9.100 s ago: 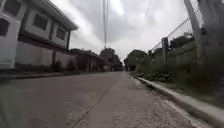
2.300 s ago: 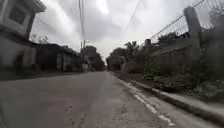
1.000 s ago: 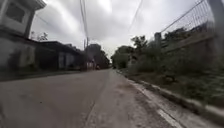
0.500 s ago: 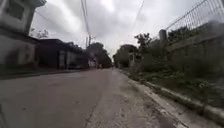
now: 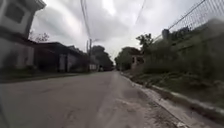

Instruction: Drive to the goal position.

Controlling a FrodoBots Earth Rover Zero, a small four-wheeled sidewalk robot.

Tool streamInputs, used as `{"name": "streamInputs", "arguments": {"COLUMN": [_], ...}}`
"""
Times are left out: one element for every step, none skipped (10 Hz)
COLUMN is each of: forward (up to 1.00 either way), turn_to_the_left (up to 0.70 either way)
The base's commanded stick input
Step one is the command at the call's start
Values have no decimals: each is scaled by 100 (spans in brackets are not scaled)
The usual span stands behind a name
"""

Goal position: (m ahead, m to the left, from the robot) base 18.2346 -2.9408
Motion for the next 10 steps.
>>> {"name": "streamInputs", "arguments": {"forward": [70, 70, 70, 70, 70, 70, 70, 70, 70, 70], "turn_to_the_left": [0, 0, 0, 0, 0, 0, 0, 0, 0, 0]}}
